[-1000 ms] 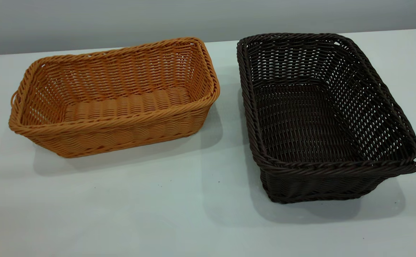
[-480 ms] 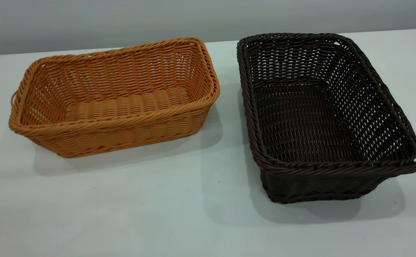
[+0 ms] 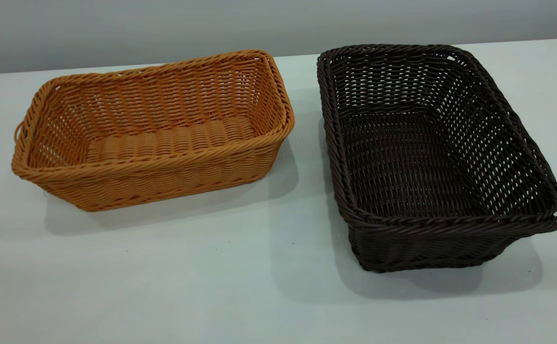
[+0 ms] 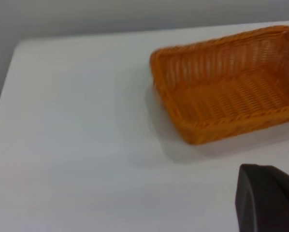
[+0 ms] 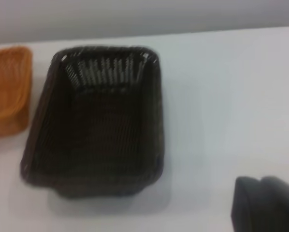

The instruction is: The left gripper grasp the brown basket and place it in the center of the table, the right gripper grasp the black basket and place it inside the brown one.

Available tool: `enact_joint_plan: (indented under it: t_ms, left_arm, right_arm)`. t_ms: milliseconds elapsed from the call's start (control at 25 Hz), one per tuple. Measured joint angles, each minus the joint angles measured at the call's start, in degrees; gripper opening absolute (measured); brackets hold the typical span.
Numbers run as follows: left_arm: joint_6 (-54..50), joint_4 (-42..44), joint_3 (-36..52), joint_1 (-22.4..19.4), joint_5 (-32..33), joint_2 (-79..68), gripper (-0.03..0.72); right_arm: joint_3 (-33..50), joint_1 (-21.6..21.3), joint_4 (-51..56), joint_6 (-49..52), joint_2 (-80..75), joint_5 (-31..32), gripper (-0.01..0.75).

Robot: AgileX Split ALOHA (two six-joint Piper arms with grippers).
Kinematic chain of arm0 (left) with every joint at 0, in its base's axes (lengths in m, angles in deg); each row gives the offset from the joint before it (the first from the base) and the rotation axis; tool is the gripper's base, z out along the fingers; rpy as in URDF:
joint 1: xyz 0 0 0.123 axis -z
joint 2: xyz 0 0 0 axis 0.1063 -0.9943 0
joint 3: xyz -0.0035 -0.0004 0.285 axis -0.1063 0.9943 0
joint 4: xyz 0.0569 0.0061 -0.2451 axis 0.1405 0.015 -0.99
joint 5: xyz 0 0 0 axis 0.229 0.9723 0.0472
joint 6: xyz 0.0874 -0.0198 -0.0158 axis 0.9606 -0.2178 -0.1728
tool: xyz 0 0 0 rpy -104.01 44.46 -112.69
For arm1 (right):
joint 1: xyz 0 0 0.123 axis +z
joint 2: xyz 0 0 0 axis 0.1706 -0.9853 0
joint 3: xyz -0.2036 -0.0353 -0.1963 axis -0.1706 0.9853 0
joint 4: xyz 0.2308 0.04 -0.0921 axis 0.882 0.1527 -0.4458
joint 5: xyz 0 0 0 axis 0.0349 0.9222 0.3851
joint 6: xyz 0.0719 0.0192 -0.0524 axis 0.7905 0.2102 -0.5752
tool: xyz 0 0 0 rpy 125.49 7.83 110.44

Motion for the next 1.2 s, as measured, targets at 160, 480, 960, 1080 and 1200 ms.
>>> enact_joint_plan:
  t_ms: [160, 480, 960, 1080, 1200]
  left_arm:
    - [8.8, -3.4, -6.0, 2.7, -1.4, -5.2, 0.087]
    - [21.7, -2.2, -10.6, 7.5, -8.6, -21.3, 0.368]
    - [25.6, 4.4, -10.6, 13.6, -16.9, -49.0, 0.429]
    - [28.2, 4.4, -10.6, 14.2, -21.3, -53.7, 0.429]
    - [29.4, 4.3, -10.6, 16.4, -24.2, -57.1, 0.429]
  right_arm:
    - [-4.4, 0.0, 0.6, -0.1, -4.4, 2.2, 0.197]
    - [-8.2, 0.0, 6.0, -1.0, -17.6, -0.9, 0.394]
    - [-8.0, 0.0, 27.4, -1.5, -33.4, -9.9, 0.402]
    - [-8.0, 0.0, 32.2, -1.4, -35.3, -9.9, 0.402]
    - [-8.0, 0.0, 34.3, -1.1, -36.4, -10.1, 0.402]
